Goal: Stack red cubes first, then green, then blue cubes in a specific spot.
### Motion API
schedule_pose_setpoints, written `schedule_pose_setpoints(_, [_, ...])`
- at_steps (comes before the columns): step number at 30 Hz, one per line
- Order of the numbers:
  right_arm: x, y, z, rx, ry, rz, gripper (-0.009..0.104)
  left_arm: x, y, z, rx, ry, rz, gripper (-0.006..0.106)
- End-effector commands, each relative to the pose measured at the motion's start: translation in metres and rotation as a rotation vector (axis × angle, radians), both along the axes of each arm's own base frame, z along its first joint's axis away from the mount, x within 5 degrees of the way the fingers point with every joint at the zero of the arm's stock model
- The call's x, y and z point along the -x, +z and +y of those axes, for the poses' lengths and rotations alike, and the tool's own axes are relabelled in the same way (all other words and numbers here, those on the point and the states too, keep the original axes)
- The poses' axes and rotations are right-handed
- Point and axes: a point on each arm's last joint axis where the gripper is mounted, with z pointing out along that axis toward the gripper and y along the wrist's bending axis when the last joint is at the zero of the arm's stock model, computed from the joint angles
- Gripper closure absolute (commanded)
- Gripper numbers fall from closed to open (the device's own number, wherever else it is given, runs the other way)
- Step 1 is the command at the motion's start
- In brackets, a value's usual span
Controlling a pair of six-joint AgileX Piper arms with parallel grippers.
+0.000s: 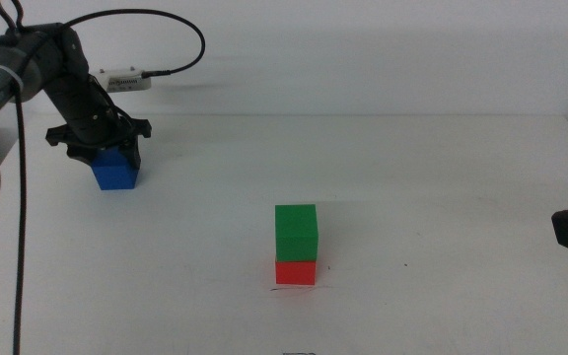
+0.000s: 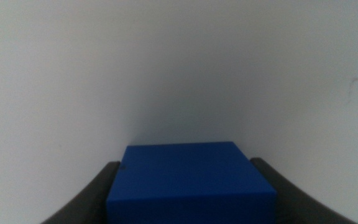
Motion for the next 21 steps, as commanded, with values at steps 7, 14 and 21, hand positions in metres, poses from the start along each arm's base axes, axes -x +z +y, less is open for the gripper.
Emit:
schedule_pose_setpoints(7, [-0.002,0.013,-0.001,-0.035,-0.018,-0.086,0.019,0.015,0.066,-0.011,0.072,-0.041,-0.056,0.102])
schedule_pose_setpoints(14, [-0.002,0.013,-0.001,-0.036,-0.017,-0.085,0.019,0.056,0.105,-0.025,0.022,-0.003,-0.077,0.102])
schedule_pose_setpoints(21, [-0.001,0.011,-0.001,-0.025,-0.014,-0.069,0.019,0.143,0.143,-0.064,0.015,0.121,-0.247,0.102])
